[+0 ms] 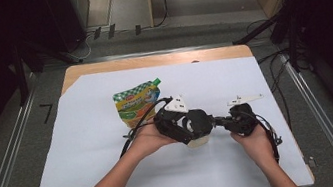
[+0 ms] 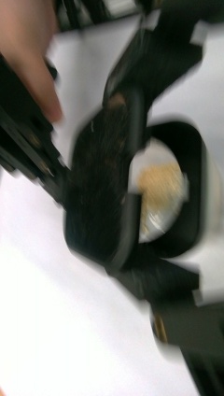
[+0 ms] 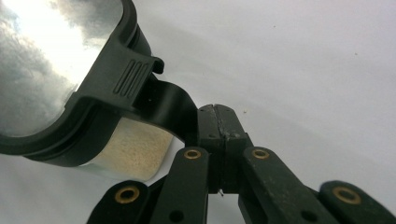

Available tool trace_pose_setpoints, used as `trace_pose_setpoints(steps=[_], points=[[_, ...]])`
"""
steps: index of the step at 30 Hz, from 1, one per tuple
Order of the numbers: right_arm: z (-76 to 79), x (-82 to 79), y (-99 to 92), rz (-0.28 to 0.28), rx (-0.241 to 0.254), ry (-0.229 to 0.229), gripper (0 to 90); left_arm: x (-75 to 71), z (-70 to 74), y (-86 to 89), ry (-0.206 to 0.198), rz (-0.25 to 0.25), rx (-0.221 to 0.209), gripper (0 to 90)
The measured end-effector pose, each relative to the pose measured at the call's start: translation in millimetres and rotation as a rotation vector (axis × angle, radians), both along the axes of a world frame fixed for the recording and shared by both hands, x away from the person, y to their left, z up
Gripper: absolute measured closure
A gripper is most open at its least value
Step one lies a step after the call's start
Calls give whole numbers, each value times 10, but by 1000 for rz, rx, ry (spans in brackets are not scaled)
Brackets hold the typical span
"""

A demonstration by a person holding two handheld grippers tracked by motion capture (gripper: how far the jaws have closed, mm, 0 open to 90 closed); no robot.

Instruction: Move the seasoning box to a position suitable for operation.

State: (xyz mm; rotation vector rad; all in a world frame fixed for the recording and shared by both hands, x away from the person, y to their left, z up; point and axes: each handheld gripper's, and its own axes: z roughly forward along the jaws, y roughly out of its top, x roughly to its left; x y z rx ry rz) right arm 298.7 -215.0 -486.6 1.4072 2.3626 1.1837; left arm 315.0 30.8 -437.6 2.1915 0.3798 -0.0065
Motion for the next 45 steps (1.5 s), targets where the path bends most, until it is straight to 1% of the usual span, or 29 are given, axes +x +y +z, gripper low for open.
trace_pose_setpoints(steps=[1,2,3,4,6,7,8,9,11,14,15,16,18,19,21,22,23,25,26,27,30,31,32,33,36,38,42,43,45], points=[[0,-5,0,2,1,-3,900,-17,37,-41,-22,-8,3,308],[0,-5,0,2,1,-3,900,-17,37,-41,-22,-8,3,315],[1,-8,2,4,-1,-5,900,-23,53,-58,-35,-15,13,315],[0,-12,3,1,-2,-8,900,-28,71,-74,-37,-13,23,331],[1,-17,1,1,2,-6,900,-33,106,-96,-25,-20,40,362],[0,-20,-3,3,4,-6,900,-51,137,-121,-23,-19,57,412],[0,-22,-3,2,5,-6,900,-51,137,-121,-23,-19,57,433],[0,-22,-3,2,5,-6,900,-61,158,-131,-22,-21,73,433],[2,-26,-4,4,6,-7,900,-90,221,-170,-25,-16,104,478],[-1,-27,-4,3,5,-9,900,-102,269,-180,-19,-27,90,532],[-2,-26,-4,3,5,-11,900,-101,295,-183,-8,-31,79,532],[-3,-25,-4,4,4,-12,900,-102,322,-188,1,-35,71,569],[-2,-27,-4,3,4,-10,900,-98,366,-198,-3,-40,64,622],[-1,-29,-6,3,4,-8,900,-91,383,-205,7,-47,57,661],[1,-32,-9,7,7,-10,900,-74,408,-221,21,-64,50,708],[-1,-33,-13,9,10,-14,900,-71,415,-235,28,-67,42,752],[-1,-33,-13,9,10,-14,900,-62,422,-248,29,-75,46,752],[-5,-35,-14,11,14,-14,900,-41,422,-308,45,-93,45,799],[-5,-35,-14,11,14,-14,900,-41,422,-308,45,-93,45,812],[-6,-39,-10,11,8,-19,900,-29,421,-347,48,-99,43,816],[-5,-43,-5,9,6,-19,900,-2,415,-373,62,-116,37,839],[-7,-45,-6,12,8,-19,900,37,397,-395,86,-126,27,841],[-11,-46,-7,12,3,-18,900,37,397,-395,86,-126,27,842],[-11,-46,-7,12,3,-18,900,55,393,-405,96,-131,25,842],[-25,-51,-7,6,4,-11,900,82,387,-454,94,-147,25,841],[-25,-52,-8,6,5,-9,900,87,386,-465,94,-147,26,841],[-26,-54,-10,5,9,-7,900,115,371,-484,108,-157,18,840],[-22,-61,-5,5,0,-11,900,127,359,-491,122,-158,10,839],[-26,-58,-7,4,1,-13,900,140,353,-489,130,-160,5,838]])
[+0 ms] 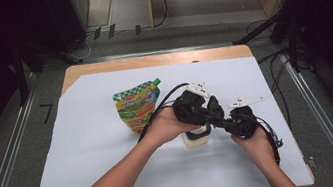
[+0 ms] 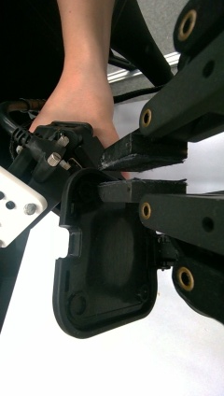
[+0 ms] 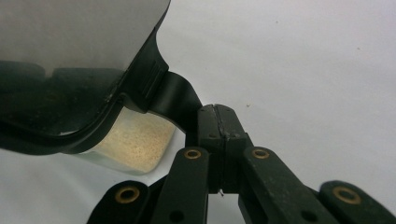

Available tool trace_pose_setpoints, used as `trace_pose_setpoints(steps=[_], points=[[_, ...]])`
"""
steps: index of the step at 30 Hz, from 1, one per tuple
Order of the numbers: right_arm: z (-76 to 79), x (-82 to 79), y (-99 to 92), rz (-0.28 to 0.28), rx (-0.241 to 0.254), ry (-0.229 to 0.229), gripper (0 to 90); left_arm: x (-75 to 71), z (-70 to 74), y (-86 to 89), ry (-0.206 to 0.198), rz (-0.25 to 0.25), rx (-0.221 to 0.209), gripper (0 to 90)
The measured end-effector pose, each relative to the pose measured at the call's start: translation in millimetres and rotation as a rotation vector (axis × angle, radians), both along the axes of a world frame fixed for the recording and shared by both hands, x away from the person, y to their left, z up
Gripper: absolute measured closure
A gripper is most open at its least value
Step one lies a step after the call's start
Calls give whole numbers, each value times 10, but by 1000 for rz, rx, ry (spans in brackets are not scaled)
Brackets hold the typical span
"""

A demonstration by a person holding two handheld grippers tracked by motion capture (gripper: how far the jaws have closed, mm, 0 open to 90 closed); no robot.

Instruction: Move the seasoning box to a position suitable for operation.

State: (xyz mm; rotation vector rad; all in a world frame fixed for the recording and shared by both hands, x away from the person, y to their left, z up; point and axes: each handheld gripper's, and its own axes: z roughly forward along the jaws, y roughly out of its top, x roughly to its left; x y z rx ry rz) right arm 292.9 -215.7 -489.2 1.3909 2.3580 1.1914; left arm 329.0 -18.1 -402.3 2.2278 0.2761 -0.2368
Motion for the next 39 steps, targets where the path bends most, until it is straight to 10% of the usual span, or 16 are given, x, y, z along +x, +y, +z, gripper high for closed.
trace_pose_setpoints(steps=[15,24,39], points=[[91,-227,-169,-16,54,-5,793,-44,8,317,19,32,12,752],[145,-547,-79,78,105,2,700,-57,-54,529,72,92,54,519],[292,-746,416,259,124,-41,650,-198,57,946,58,131,24,474]])
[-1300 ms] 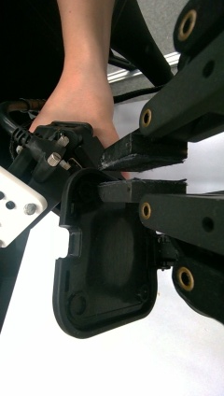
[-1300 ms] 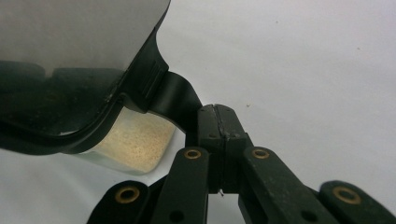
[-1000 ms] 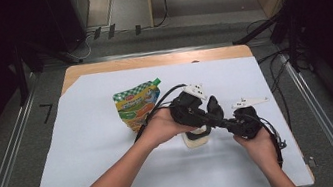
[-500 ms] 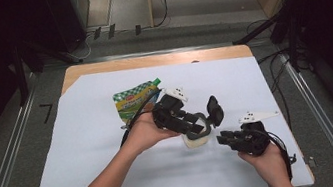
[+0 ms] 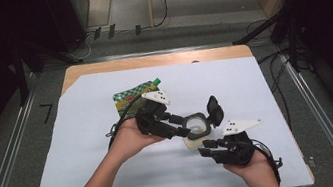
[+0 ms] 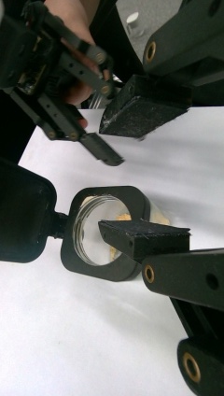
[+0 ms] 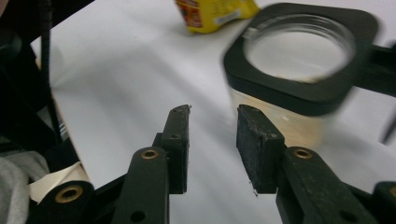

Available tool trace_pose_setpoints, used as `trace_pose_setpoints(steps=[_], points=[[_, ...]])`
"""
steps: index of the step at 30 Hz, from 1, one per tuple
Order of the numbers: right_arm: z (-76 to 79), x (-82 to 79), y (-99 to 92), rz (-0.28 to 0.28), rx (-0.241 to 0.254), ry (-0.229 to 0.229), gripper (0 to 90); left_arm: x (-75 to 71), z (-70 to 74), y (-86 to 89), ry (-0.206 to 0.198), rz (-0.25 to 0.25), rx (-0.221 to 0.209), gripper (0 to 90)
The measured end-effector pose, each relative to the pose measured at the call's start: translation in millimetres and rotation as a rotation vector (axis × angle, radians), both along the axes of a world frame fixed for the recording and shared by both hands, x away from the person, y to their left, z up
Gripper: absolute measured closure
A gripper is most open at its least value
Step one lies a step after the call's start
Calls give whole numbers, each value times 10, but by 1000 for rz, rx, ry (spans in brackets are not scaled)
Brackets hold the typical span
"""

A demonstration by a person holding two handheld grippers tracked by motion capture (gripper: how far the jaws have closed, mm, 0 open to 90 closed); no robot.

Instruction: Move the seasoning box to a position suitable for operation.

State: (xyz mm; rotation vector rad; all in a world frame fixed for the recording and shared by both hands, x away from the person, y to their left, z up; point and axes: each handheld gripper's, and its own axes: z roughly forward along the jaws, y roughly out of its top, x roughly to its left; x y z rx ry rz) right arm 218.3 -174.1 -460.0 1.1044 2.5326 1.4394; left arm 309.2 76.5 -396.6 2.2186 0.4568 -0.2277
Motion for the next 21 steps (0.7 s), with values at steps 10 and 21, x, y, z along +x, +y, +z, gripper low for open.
trace_pose_setpoints(steps=[10,21], points=[[39,62,330,48,-8,17,636,10,48,244,-8,38,0,471],[316,338,590,55,-33,-19,617,-45,86,572,-4,99,1,448]])
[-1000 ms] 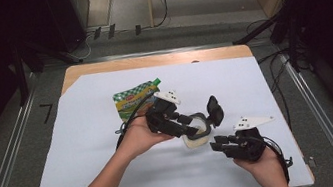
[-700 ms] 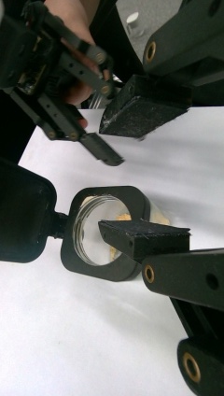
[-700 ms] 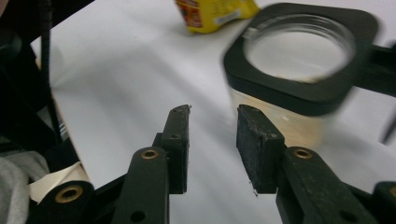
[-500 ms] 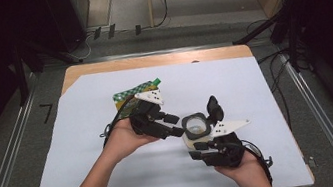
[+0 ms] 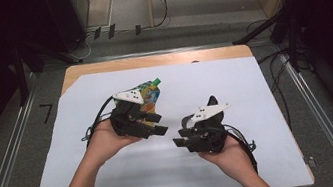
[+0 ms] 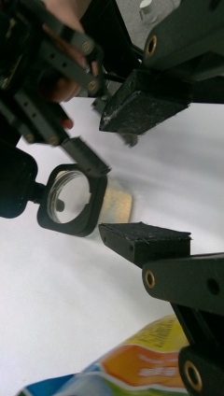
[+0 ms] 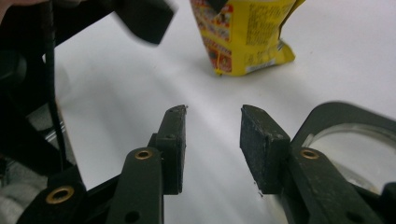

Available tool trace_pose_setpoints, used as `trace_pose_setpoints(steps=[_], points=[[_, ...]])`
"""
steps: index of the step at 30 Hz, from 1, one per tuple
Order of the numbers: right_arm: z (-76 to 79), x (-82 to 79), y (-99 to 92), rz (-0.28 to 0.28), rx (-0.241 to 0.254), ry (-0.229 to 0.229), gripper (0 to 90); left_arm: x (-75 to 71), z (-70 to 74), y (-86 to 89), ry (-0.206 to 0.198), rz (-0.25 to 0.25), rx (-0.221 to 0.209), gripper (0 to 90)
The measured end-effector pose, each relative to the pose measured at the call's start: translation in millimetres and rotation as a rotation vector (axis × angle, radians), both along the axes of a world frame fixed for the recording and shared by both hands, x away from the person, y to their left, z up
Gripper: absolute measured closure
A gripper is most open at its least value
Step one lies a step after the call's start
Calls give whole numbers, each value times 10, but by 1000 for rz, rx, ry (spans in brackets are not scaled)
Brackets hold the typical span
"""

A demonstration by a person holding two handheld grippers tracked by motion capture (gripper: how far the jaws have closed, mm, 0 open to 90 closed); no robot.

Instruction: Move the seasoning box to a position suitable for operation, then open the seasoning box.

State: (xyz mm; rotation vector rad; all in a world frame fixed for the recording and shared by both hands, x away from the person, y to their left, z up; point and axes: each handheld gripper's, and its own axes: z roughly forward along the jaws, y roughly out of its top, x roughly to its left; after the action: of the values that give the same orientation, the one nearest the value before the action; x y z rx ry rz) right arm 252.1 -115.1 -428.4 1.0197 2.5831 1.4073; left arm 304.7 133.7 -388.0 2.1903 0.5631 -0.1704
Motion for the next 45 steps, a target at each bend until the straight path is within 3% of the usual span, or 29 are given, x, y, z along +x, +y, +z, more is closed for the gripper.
trace_pose_setpoints(steps=[4,15,18,28,34,38,40,42,44,45], points=[[-53,56,110,10,-35,-5,599,-28,-5,78,4,15,25,447],[-161,94,223,26,-42,-2,583,-40,41,304,1,51,11,447],[-169,98,247,36,-43,-6,565,-68,80,401,-16,56,-7,451],[-178,136,391,72,-45,-3,514,-121,141,803,-8,150,14,485],[-218,128,399,77,-43,6,507,-139,157,954,1,178,24,503],[-247,118,409,83,-40,10,505,-105,132,1067,17,205,20,533],[-243,110,427,84,-34,5,506,-14,96,1077,29,250,6,556],[-243,107,433,85,-35,3,505,17,90,1067,35,248,5,551],[-249,78,421,84,-37,0,498,62,79,1027,3,242,36,509],[-255,67,409,81,-35,4,498,121,58,997,7,235,37,512]])
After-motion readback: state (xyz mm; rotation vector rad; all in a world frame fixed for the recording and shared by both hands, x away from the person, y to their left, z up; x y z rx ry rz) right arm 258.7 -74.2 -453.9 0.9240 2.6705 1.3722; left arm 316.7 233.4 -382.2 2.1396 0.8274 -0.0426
